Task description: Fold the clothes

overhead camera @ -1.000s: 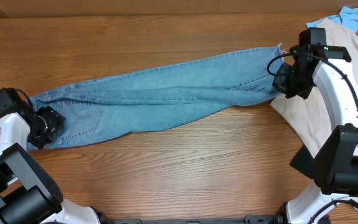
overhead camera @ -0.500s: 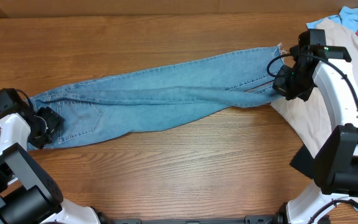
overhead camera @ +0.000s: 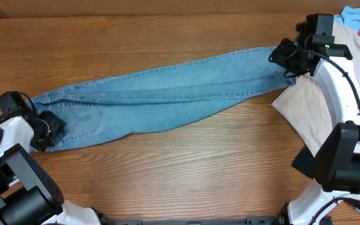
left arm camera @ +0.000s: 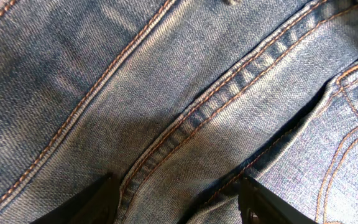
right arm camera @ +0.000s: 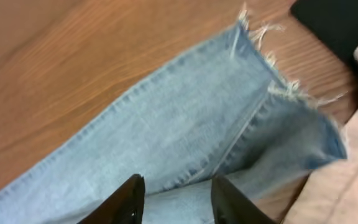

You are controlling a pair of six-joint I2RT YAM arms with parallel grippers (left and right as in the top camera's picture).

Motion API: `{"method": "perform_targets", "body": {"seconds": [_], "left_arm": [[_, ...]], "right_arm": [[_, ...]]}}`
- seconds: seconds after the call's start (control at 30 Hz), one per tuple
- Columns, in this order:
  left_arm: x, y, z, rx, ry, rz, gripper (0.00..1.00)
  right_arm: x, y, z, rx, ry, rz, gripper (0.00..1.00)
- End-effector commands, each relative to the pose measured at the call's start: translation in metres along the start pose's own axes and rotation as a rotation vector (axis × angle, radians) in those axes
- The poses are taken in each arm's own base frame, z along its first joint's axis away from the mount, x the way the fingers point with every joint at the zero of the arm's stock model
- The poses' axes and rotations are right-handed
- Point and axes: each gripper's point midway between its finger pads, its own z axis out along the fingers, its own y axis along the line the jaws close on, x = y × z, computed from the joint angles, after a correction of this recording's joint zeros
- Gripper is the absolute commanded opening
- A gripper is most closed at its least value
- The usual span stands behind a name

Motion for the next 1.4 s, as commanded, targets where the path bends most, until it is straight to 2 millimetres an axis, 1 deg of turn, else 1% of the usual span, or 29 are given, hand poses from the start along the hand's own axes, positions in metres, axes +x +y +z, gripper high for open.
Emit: {"method": "perform_targets", "body": {"seconds": [0.0, 0.07, 0.13, 0.2, 0.27, 0.37, 0.47, 0.57, 0.6, 0.73, 0.87, 0.93, 1.0, 1.03, 1.17, 1.23, 1.37], "left_arm": [[0.019, 0.02, 0.01, -0.075, 0.049, -0.009, 0.66], [0.019, 0.02, 0.01, -0.075, 0.049, -0.009, 0.65], [0.019, 0.02, 0.01, -0.075, 0.049, -0.009, 0.66], [0.019, 0.02, 0.01, -0.075, 0.05, -0.009, 0.66], [0.019, 0.02, 0.01, -0.075, 0.05, -0.01, 0.66], [0.019, 0.02, 0.01, -0.075, 0.049, -0.01, 0.66], [0.019, 0.02, 0.01, -0.075, 0.05, -0.01, 0.66], [0.019, 0.02, 0.01, -0.075, 0.05, -0.009, 0.66], [0.019, 0.019, 0.01, -0.074, 0.05, -0.01, 0.66], [0.019, 0.02, 0.01, -0.074, 0.05, -0.01, 0.66], [0.019, 0.019, 0.01, -0.069, 0.052, -0.01, 0.66], [0.02, 0.017, 0.01, -0.063, 0.055, -0.01, 0.66], [0.02, 0.017, 0.01, -0.058, 0.057, -0.01, 0.66], [0.02, 0.017, 0.01, -0.058, 0.057, -0.01, 0.66], [0.02, 0.017, 0.01, -0.057, 0.057, -0.01, 0.67], [0.02, 0.017, 0.01, -0.058, 0.057, -0.01, 0.67], [0.02, 0.017, 0.01, -0.057, 0.057, -0.01, 0.67]], "right_arm": [[0.015, -0.022, 0.013, 0.081, 0.072, 0.022, 0.38], [0.028, -0.049, 0.011, 0.215, 0.114, 0.033, 0.38], [0.046, -0.074, 0.006, 0.338, 0.184, 0.043, 0.38], [0.064, -0.09, 0.004, 0.403, 0.26, 0.064, 0.38], [0.079, -0.096, 0.009, 0.407, 0.319, 0.084, 0.38], [0.092, -0.095, 0.028, 0.357, 0.361, 0.098, 0.38], [0.099, -0.093, 0.049, 0.311, 0.378, 0.108, 0.37], [0.098, -0.084, 0.07, 0.237, 0.359, 0.112, 0.37], [0.096, -0.081, 0.074, 0.214, 0.352, 0.112, 0.37], [0.092, -0.079, 0.086, 0.186, 0.327, 0.11, 0.36], [0.087, -0.077, 0.088, 0.178, 0.307, 0.105, 0.32], [0.09, -0.074, 0.086, 0.16, 0.327, 0.111, 0.32], [0.092, -0.07, 0.078, 0.139, 0.351, 0.127, 0.33], [0.09, -0.068, 0.073, 0.129, 0.353, 0.135, 0.33], [0.071, -0.059, 0.052, 0.085, 0.301, 0.141, 0.34], [0.066, -0.056, 0.047, 0.081, 0.283, 0.148, 0.34], [0.067, -0.059, 0.053, 0.084, 0.28, 0.151, 0.34]]}}
